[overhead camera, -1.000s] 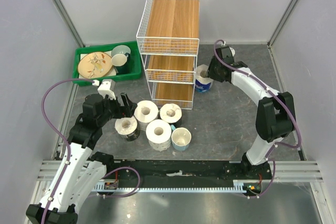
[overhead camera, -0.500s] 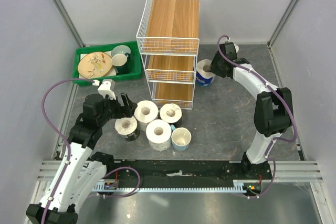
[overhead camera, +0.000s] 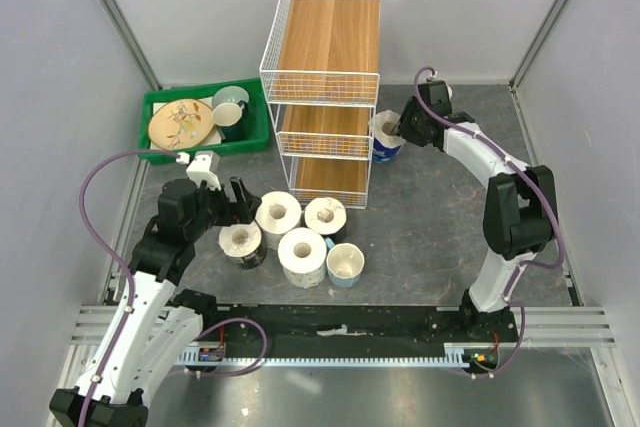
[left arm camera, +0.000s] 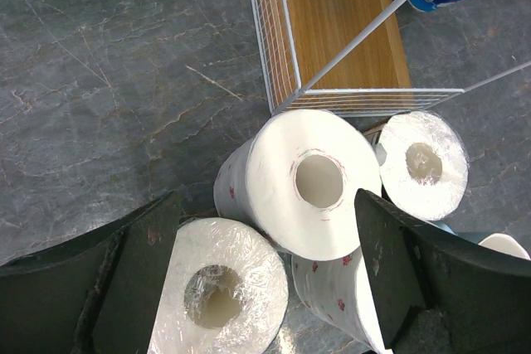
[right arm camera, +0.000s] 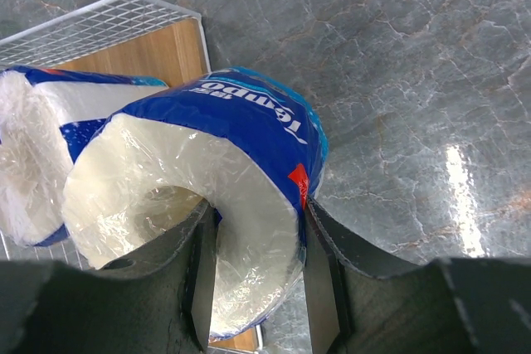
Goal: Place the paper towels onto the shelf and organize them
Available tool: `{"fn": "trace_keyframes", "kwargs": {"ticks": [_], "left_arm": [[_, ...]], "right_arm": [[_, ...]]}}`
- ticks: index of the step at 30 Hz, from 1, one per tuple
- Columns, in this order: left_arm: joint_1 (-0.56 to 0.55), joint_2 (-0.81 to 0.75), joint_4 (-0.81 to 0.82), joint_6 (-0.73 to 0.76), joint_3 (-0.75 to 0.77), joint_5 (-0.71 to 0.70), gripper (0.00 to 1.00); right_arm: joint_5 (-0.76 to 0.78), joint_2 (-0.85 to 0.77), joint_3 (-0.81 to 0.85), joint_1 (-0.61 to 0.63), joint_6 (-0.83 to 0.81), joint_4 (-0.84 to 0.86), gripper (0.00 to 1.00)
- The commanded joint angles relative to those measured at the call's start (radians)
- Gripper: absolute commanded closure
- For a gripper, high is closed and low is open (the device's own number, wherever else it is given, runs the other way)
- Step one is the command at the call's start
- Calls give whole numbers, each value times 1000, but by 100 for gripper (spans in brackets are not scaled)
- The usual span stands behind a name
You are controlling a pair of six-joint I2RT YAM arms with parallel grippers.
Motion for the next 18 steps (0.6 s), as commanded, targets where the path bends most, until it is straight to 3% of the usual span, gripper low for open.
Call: {"fn": "trace_keyframes", "kwargs": {"ticks": [1, 18], "left_arm": [[-5, -1, 20, 6, 0, 17, 7], [-7, 0, 18, 3, 0, 22, 7]], "right_arm": [[-40, -100, -34, -10, 1, 61, 59], [-202, -200, -127, 45, -54, 29, 59]]}}
